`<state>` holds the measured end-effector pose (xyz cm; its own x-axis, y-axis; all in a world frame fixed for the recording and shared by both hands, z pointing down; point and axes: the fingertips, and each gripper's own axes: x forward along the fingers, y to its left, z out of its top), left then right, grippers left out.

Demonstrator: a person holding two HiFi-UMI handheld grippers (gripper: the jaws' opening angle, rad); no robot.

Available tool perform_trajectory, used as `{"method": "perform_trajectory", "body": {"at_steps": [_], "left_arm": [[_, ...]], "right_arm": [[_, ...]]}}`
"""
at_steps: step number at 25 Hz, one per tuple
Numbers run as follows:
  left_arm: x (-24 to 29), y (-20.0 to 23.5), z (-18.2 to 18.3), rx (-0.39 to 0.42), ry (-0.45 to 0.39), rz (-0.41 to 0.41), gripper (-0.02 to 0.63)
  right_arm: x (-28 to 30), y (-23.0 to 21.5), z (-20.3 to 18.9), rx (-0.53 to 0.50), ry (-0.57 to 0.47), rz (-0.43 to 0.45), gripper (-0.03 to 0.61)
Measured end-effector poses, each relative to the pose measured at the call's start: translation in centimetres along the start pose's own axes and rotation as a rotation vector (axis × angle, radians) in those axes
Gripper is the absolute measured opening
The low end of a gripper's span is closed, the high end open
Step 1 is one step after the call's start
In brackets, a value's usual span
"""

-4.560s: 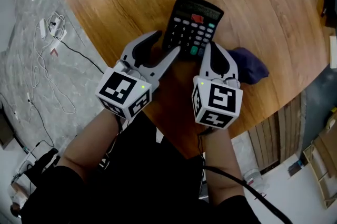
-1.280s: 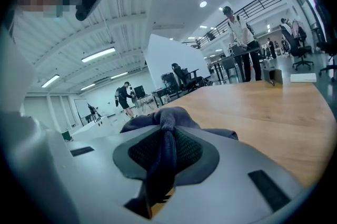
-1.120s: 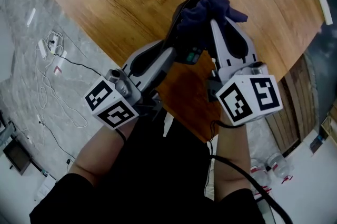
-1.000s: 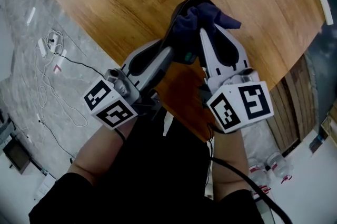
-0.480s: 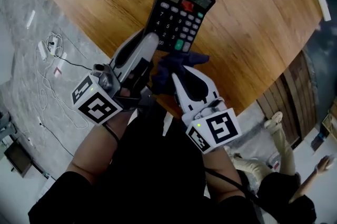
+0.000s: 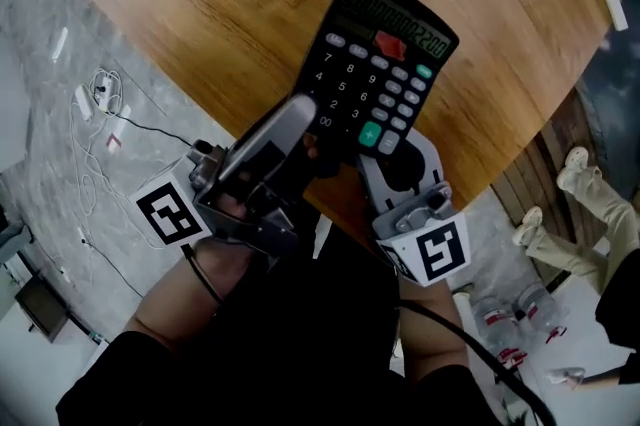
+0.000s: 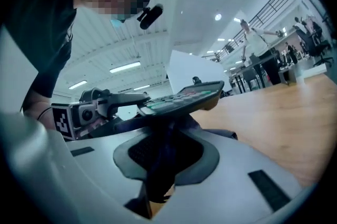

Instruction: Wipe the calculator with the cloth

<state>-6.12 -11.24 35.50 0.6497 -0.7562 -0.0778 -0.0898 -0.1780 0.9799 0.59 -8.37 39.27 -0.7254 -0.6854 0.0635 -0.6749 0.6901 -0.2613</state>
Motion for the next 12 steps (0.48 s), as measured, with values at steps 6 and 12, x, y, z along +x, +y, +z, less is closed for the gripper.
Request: {"method": "perform_trajectory", "body": {"at_steps": [6,12], "left_arm": [[-0.3,0.1,-0.3,0.009,0.020,-0.001,0.072],[-0.3,0.2,-0.3,0.022,0.021,-0.017,0.072]], "right_arm": [[-0.1,-4.5,1.6,-0.107,-0.025,-0.078,0.067],[0.0,-9.4,1.8,-0.107,-0.020,-0.203,0.067]]}}
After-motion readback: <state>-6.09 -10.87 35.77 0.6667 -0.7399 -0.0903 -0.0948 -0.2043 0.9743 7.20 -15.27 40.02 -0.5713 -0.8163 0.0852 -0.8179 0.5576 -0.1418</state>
